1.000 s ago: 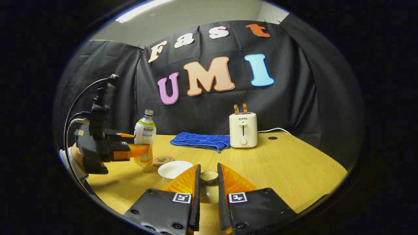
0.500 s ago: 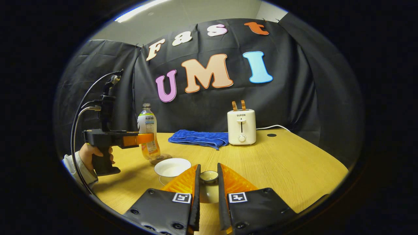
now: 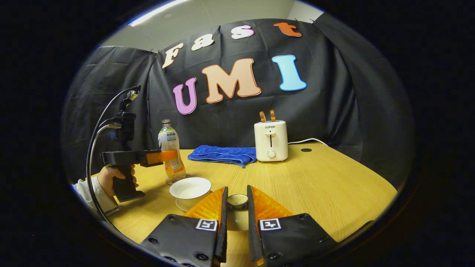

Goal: Open the teacup lid with one hand, grasp the water bottle and pour water into the teacup with the other hand; after pouring, place the water bottle on the coaster and then close the teacup lid.

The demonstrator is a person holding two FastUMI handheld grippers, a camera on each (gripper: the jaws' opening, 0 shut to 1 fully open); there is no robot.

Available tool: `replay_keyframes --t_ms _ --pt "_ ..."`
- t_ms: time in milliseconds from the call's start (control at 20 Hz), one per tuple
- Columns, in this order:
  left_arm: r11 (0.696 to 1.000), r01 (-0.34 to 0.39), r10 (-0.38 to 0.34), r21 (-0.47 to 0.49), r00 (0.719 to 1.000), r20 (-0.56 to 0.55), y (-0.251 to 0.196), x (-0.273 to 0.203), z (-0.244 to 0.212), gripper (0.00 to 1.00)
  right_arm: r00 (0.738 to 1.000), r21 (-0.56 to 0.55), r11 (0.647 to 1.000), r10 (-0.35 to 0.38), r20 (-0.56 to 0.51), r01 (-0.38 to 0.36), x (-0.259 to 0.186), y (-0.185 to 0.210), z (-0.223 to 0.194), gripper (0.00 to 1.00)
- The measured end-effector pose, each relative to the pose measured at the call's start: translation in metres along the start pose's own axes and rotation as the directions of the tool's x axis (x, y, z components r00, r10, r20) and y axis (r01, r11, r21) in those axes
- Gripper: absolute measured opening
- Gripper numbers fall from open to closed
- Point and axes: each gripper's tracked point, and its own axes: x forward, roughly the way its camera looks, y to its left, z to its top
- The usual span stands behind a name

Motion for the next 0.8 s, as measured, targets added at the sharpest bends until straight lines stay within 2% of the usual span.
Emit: replay_keyframes --t_ms 150,300,750,800 --pt "1.0 -0.003 0.003 -0.006 1.0 -0.002 0.001 0.0 -0.002 0.53 1.0 -0.004 1.0 0.003 -0.009 -0.003 0.002 0.002 -0.004 0.29" --pt "1.0 -0.003 0.003 -0.008 1.0 -0.003 0.0 -0.002 -0.004 0.55 1.0 -0.005 1.0 0.004 -0.012 -0.004 0.002 0.003 -0.006 0.27" --pt "1.0 -0.006 0.006 0.015 1.0 -0.019 -0.003 -0.008 -0.012 0.73 1.0 -0.012 1.0 0.003 0.008 -0.003 0.0 0.004 0.001 0.27" --pt "1.0 -0.01 0.011 0.018 1.0 -0.019 -0.003 -0.008 -0.012 0.75 1.0 -0.009 1.0 0.004 0.008 -0.004 -0.001 0.004 0.001 0.29"
